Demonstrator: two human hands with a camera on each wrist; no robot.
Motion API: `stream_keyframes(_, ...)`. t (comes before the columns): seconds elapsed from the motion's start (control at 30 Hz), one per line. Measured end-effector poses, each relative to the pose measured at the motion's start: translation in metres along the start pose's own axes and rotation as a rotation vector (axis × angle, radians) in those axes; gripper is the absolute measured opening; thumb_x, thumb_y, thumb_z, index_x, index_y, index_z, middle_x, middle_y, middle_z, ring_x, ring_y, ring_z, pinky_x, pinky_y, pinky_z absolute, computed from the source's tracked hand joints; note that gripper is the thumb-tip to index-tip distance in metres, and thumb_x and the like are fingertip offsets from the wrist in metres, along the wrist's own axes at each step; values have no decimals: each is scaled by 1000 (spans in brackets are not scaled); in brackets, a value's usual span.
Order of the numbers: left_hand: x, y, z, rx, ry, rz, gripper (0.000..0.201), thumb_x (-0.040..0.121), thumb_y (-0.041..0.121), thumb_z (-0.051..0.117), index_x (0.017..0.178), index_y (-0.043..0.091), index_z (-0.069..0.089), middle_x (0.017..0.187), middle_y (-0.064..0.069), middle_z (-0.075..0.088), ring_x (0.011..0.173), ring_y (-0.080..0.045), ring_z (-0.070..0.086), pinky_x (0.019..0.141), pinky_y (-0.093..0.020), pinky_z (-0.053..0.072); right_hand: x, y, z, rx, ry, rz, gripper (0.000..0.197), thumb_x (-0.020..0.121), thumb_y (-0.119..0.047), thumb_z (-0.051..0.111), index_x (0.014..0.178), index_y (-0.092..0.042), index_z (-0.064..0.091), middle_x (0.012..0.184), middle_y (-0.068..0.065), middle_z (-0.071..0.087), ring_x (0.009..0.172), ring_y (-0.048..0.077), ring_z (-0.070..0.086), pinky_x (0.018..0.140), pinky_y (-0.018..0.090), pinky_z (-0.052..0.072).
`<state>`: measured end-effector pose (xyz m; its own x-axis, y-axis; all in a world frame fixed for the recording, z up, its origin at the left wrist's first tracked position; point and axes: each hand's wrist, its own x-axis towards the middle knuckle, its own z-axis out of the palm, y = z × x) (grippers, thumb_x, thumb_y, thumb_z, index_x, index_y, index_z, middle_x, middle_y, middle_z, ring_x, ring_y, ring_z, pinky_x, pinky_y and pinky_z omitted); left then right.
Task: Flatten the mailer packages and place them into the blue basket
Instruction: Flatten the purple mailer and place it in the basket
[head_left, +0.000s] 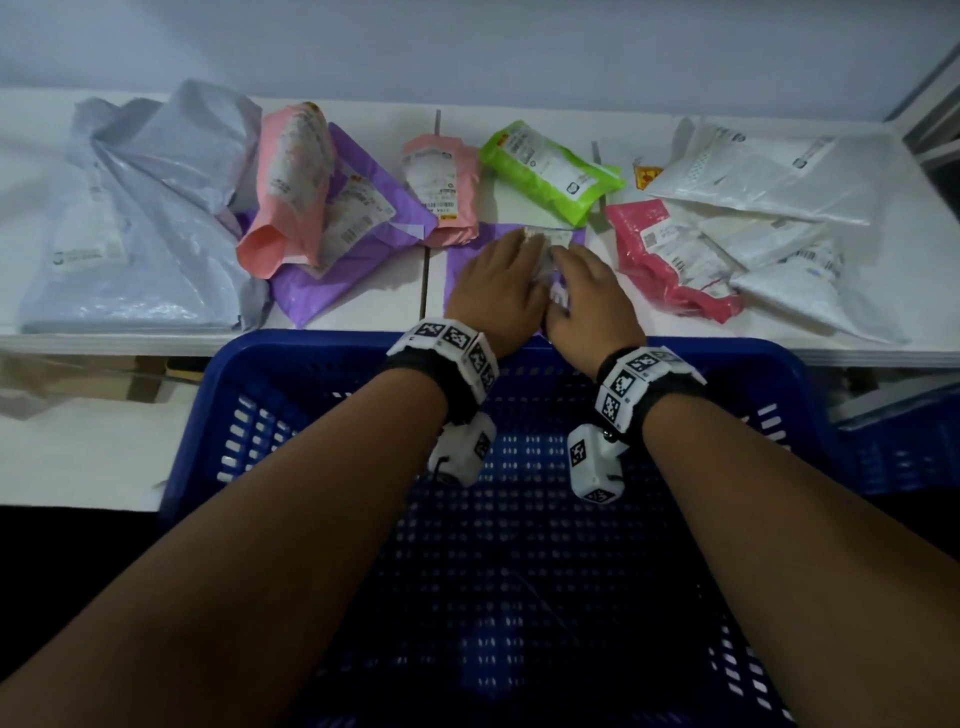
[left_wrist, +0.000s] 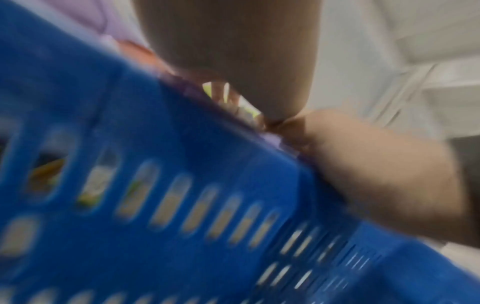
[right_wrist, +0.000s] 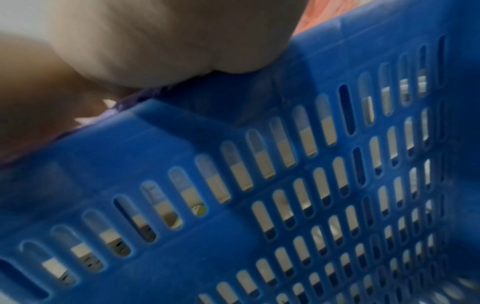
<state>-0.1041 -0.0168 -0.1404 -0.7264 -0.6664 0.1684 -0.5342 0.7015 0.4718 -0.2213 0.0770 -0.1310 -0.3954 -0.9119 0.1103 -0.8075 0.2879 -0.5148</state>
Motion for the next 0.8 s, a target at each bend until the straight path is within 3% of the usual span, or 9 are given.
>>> stream_keyframes(0.07, 2, -9, 1, 27, -51, -18, 72, 95, 51, 29, 157, 13, 24, 159, -12, 31, 147, -26, 29, 120, -42, 23, -2, -1, -1, -35, -2, 11, 63, 92, -21, 56, 152, -15, 37, 160, 11, 29, 146, 29, 29, 118, 41, 30)
stream_keyframes(0.17, 5, -24, -12, 137, -142, -48, 83, 93, 65, 35, 159, 19, 14, 163, -6, 25, 149, -22, 24, 120, -41, 16, -4, -6, -1, -165, -3, -4, 65, 92, -25, 54, 153, -18, 33, 161, 9, 27, 146, 28, 28, 118, 42, 25)
stream_keyframes(0.37, -14, -41, -34, 307, -260, -98, 112, 78, 92, 28, 159, 16, 10, 166, -2, 12, 153, -19, 8, 124, -43, 5, -4, -11, -4, -227, -54, -11, 67, 93, -26, 49, 155, -22, 24, 164, 5, 21, 150, 21, 20, 120, 41, 20)
stream_keyframes(0.53, -23, -42, -34, 320, -233, -127, 110, 77, 92, 26, 158, 19, 11, 166, 1, 11, 153, -18, 6, 124, -46, 4, -6, -22, -5, -274, -109, 20, 69, 93, -25, 49, 156, -20, 20, 166, 8, 13, 153, 24, 6, 121, 43, 17)
stream_keyframes(0.67, -24, -43, -33, 351, -187, -106, 111, 73, 90, 17, 158, 18, 16, 164, -2, 18, 151, -21, 14, 122, -46, 8, 5, -48, -5, -299, -7, -21, 66, 89, -21, 58, 150, -8, 34, 164, 14, 17, 153, 28, 7, 123, 40, 16)
stream_keyframes(0.8, -21, -51, -30, 337, -178, -89, 98, 73, 70, 20, 157, 21, 16, 163, -2, 20, 149, -21, 17, 122, -47, 11, 27, -72, 11, -158, -98, -96, 65, 98, -27, 47, 156, -7, 24, 166, 13, 11, 153, 26, 3, 124, 38, 8)
